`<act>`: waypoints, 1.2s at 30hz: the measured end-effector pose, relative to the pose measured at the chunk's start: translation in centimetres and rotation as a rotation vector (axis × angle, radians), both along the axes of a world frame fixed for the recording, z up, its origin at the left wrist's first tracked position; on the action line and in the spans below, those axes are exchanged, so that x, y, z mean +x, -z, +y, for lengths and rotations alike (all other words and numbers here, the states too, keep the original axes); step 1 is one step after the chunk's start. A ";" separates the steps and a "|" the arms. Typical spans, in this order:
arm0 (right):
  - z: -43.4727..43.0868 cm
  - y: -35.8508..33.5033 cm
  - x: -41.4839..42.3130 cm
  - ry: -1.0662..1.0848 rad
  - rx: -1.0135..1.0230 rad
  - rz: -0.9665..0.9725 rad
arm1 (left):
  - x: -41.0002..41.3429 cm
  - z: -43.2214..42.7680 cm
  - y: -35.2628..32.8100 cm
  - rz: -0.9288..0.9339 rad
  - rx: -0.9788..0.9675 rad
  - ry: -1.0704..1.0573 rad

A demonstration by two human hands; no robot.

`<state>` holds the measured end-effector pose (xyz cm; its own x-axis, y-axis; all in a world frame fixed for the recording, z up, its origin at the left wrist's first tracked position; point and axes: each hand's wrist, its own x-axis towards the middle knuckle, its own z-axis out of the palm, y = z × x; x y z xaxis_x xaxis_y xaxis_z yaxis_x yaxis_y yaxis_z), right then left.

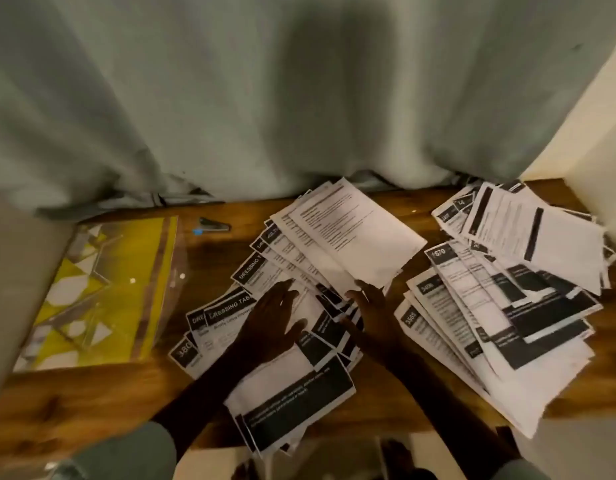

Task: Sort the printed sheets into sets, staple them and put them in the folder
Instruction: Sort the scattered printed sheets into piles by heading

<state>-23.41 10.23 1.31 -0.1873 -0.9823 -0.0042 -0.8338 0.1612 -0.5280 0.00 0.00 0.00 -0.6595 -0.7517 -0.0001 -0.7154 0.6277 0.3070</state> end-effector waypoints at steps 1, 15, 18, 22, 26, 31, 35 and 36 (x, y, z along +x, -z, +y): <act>-0.4 1.6 0.1 -0.019 -0.007 -0.002 | -0.3 -0.2 1.3 0.010 -0.009 0.010; -2.6 10.0 -0.1 -0.035 -0.232 0.175 | -2.0 -1.3 7.7 0.092 -0.210 0.002; -2.6 10.2 -0.3 -0.051 -0.245 0.176 | -2.0 -1.2 7.9 0.085 -0.230 -0.005; -2.8 10.8 -0.4 -0.064 -0.295 0.161 | -1.6 -1.6 8.6 0.106 -0.282 0.022; -3.1 10.9 -0.4 -0.046 -0.357 0.151 | -1.6 -1.8 8.5 0.178 -0.286 0.065; -3.3 10.1 -0.1 -0.026 -0.287 0.167 | -1.5 -1.5 7.7 0.209 -0.164 0.044; -3.2 9.8 0.3 -0.018 -0.308 0.169 | -1.6 -1.3 7.4 0.186 -0.127 0.019; -3.1 9.6 0.4 -0.013 -0.314 0.169 | -1.5 -1.3 7.5 0.185 -0.125 0.021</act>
